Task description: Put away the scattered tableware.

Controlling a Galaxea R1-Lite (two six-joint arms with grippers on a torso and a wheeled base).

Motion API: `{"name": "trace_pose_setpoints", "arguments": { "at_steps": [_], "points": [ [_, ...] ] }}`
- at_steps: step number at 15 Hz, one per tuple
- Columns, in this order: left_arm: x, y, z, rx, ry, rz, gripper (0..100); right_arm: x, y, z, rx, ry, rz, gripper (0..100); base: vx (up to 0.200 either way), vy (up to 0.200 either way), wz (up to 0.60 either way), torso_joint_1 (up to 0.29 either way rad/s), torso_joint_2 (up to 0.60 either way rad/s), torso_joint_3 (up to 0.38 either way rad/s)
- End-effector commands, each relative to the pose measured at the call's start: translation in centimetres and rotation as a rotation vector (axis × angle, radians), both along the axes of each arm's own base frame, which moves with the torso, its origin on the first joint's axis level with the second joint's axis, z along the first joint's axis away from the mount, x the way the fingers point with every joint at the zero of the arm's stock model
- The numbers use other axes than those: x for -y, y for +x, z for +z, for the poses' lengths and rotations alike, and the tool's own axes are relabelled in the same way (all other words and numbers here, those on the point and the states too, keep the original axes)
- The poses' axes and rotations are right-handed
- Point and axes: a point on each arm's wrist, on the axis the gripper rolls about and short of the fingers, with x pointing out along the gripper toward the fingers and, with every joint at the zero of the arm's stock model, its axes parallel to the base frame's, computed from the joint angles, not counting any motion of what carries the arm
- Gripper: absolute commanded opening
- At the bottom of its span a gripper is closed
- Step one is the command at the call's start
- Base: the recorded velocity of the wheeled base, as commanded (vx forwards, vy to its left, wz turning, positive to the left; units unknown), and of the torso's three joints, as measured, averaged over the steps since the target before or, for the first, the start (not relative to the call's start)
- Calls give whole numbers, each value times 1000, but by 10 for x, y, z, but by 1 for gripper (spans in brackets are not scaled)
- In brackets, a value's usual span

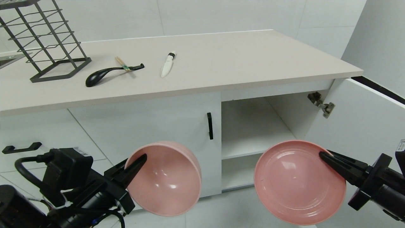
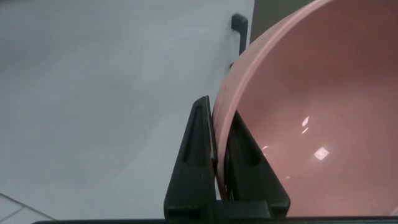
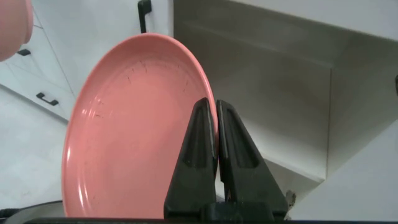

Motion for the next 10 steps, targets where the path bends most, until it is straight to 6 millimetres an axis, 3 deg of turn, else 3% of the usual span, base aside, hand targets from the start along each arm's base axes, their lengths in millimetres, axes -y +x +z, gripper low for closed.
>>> {"name": "trace_pose_setpoints", "arguments": {
  "at_steps": [1, 5, 9, 10],
  "points": [
    [-1, -1, 0, 2, -1, 1, 0, 0, 0, 0, -1, -1, 1, 0, 0, 0, 0, -266, 339, 124],
    [0, -1, 0, 0, 0, 1, 0, -1, 2, -3, -16, -6, 1, 0, 0, 0, 0, -148, 284, 104],
    [-1, -1, 0, 4, 0, 1, 0, -2, 4, -5, -27, -11, 1, 0, 0, -200, 0, -10, 143, 40],
    [-1, -1, 1, 5, -1, 1, 0, -2, 4, -5, -27, -11, 1, 0, 0, 0, 0, 0, 0, 0]
  ]
}}
